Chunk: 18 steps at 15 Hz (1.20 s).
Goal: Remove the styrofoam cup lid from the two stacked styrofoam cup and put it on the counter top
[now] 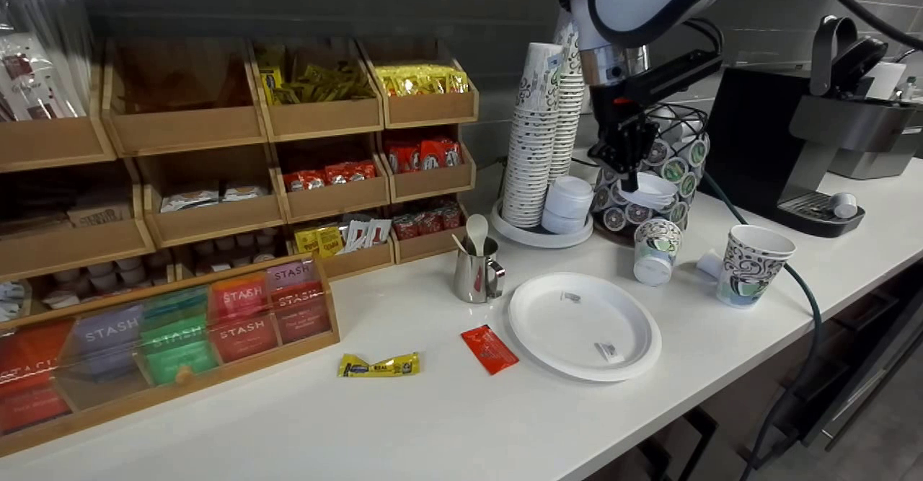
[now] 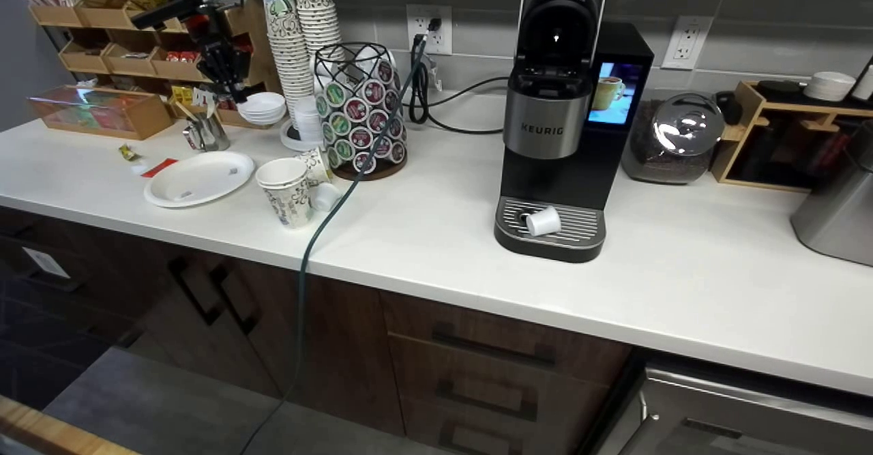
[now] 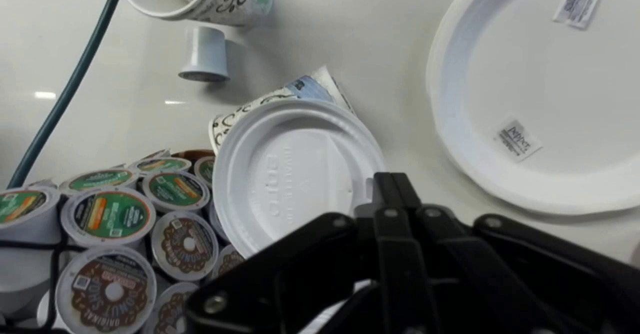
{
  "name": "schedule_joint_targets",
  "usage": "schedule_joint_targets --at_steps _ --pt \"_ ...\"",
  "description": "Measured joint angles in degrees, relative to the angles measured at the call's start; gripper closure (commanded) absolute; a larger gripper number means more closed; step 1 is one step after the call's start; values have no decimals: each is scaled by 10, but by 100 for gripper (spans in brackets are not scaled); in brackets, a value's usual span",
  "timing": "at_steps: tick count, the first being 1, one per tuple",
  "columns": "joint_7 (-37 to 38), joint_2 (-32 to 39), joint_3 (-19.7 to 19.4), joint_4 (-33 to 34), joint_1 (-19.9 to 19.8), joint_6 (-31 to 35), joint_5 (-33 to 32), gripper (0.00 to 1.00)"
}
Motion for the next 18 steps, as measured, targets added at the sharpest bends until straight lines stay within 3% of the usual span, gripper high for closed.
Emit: schedule_joint_targets --at_steps 3,4,6,10,14,15,18 --pt "-11 21 0 37 8 0 0 100" --pt "-12 27 1 45 11 0 1 74" --pt "-15 37 2 53 16 0 3 67" --pt "-19 53 2 58 20 0 9 38" --pt "-52 44 15 49 15 6 60 7" --pt "-59 31 21 35 14 18 78 1" --pt "-92 -29 45 -36 10 63 131 0"
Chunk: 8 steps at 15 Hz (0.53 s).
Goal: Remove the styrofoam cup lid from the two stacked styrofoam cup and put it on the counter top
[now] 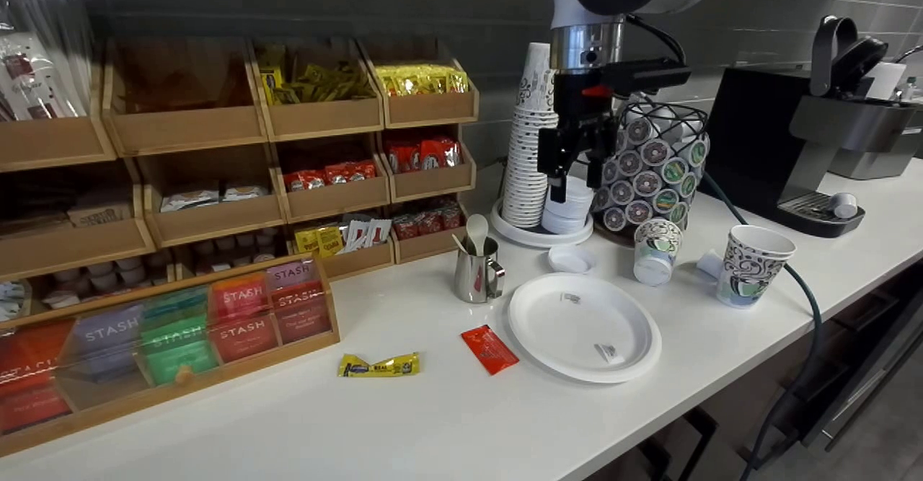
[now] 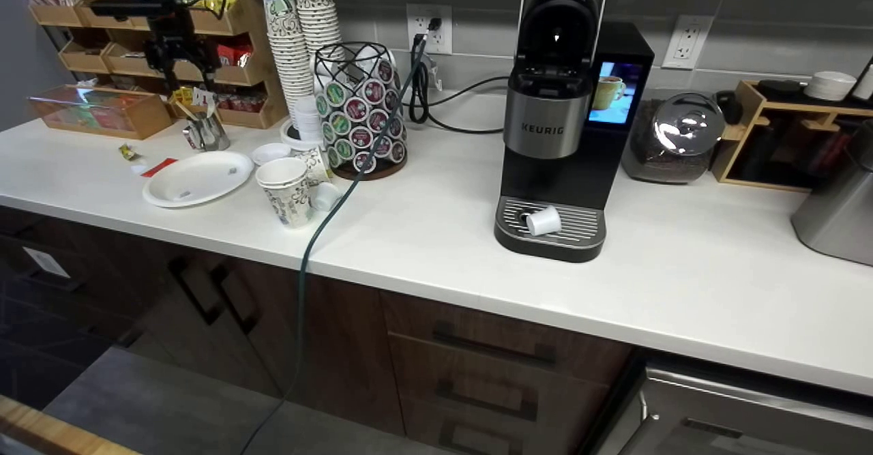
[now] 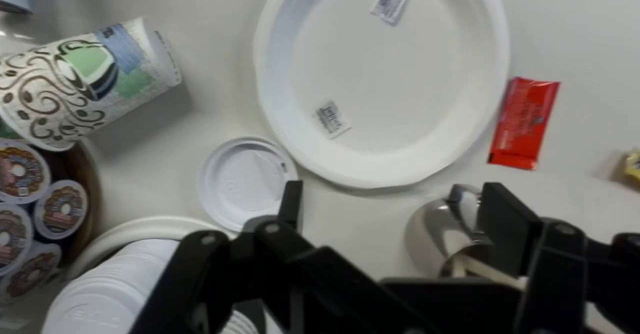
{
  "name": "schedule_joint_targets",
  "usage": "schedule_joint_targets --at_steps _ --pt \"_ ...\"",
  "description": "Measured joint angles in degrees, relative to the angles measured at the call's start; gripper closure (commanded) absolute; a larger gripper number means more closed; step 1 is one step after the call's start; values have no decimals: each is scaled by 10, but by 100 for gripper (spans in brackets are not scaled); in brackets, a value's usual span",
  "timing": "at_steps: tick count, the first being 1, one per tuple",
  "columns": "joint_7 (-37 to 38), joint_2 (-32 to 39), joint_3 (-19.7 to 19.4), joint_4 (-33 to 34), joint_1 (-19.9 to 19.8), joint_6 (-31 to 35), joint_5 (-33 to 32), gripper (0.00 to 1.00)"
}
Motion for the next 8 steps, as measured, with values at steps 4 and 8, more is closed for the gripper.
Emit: schedule_joint_targets --at_steps 4,8 --pt "-31 -77 33 -115 1 2 60 0" --pt "-29 -124 44 -187 6 16 88 0"
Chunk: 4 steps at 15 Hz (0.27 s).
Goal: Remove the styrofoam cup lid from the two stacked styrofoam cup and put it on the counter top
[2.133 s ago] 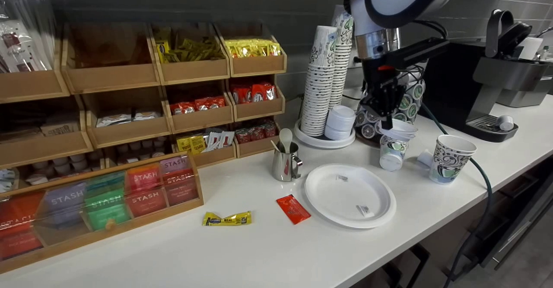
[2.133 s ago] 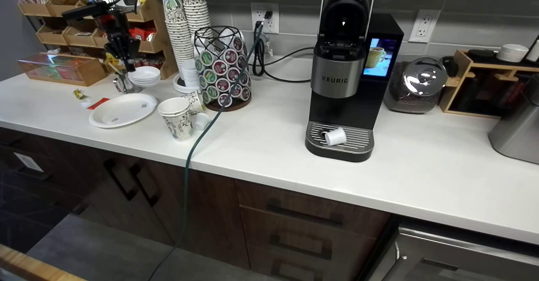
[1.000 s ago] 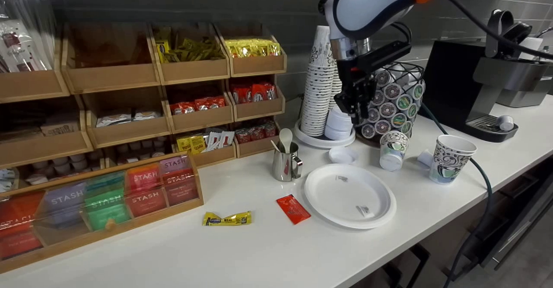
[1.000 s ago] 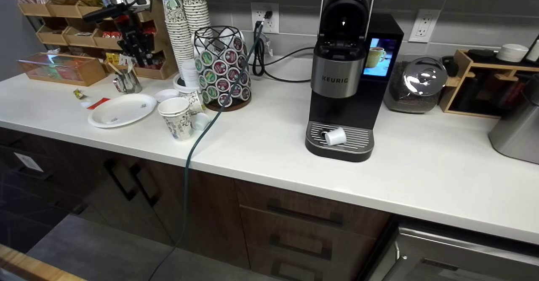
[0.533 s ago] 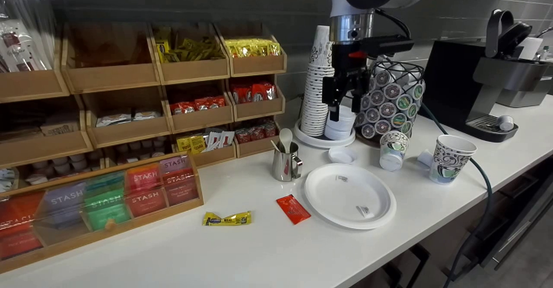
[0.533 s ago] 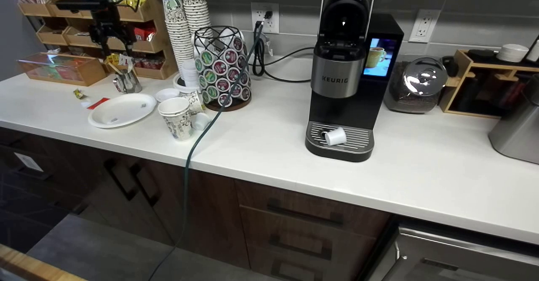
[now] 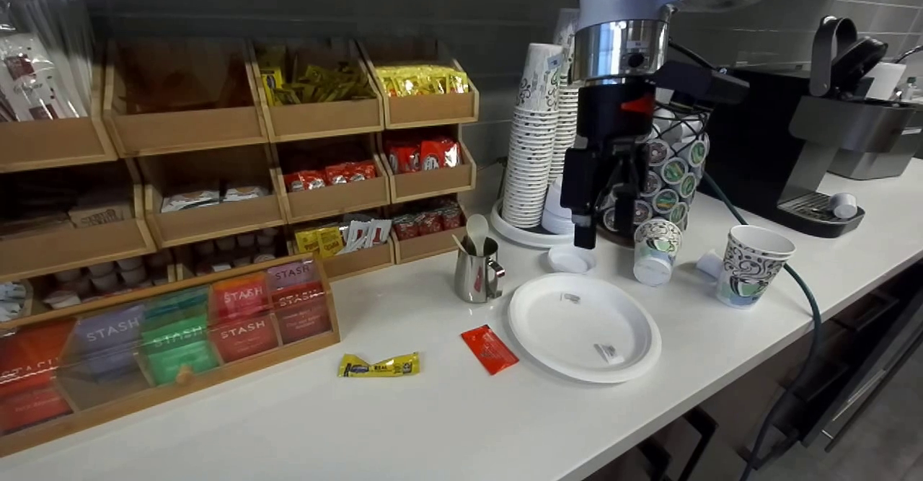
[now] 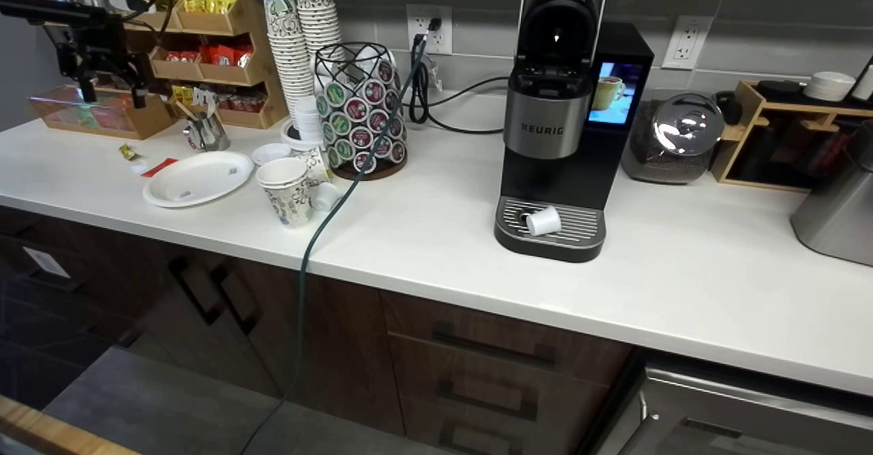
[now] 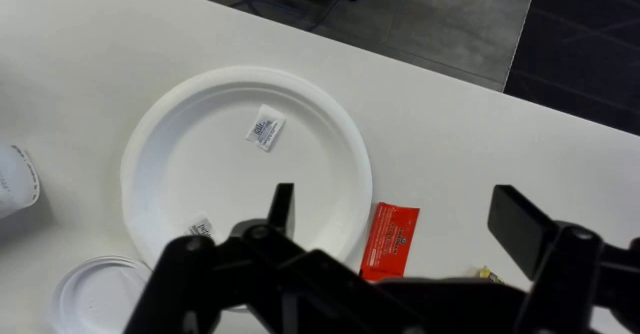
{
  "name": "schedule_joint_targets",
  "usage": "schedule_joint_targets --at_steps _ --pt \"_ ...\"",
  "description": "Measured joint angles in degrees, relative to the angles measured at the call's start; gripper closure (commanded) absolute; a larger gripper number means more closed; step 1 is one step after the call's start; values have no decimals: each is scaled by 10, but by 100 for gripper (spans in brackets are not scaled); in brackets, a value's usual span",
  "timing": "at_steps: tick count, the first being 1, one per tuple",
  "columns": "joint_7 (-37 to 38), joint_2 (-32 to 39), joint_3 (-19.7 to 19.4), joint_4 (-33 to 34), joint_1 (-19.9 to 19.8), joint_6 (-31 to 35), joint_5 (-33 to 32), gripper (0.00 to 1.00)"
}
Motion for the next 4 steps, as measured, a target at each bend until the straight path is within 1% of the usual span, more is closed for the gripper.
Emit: schedule_joint_targets --at_steps 4 --pt "0 6 -4 9 -1 0 0 0"
